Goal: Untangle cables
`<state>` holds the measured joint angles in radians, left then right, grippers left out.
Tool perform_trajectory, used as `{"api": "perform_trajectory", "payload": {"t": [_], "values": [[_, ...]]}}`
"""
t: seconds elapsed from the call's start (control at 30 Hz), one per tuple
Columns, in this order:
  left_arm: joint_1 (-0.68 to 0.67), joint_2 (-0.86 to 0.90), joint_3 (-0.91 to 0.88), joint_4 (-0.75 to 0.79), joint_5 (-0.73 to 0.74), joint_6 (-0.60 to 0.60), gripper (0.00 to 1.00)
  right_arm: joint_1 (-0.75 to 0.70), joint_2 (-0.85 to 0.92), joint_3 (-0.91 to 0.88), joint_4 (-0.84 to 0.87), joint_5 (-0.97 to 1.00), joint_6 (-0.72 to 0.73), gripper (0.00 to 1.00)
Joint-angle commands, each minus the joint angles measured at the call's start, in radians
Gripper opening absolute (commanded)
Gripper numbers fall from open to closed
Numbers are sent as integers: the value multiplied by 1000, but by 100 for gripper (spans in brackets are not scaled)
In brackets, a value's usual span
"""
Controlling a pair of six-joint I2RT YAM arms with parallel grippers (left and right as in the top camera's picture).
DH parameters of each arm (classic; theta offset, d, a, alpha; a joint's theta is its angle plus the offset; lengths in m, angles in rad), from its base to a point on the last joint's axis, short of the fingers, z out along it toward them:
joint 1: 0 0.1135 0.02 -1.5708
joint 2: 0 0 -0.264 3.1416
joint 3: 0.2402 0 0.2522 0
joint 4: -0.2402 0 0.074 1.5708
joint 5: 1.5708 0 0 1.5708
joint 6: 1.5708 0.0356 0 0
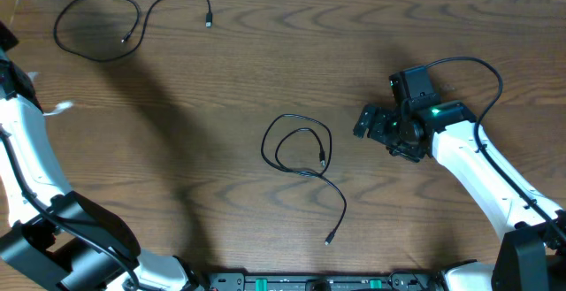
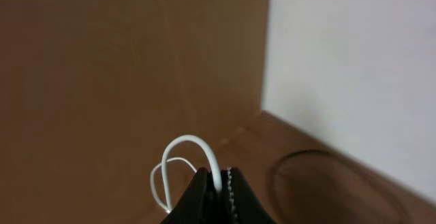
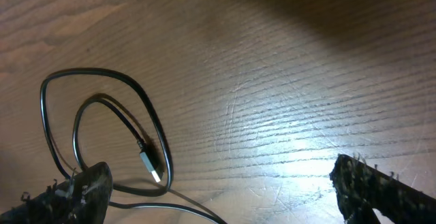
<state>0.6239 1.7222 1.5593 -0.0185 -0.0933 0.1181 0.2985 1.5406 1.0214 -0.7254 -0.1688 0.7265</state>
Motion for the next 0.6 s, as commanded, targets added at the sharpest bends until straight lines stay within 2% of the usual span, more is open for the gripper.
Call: {"api": "perform_trajectory", "payload": {"t": [0.0,0.27,0.5,0.57], "values": [[10,64,6,-19,-132,155,7,11,3,1,3,-6,-10,99],[10,178,6,-97,-95,119,7,11,3,1,7,-6,-10,99],[10,185,6,-17,108,-148,7,11,3,1,7,-6,-10,99],[10,185,6,-4,124,-170,7,11,3,1,7,-6,-10,99]]}}
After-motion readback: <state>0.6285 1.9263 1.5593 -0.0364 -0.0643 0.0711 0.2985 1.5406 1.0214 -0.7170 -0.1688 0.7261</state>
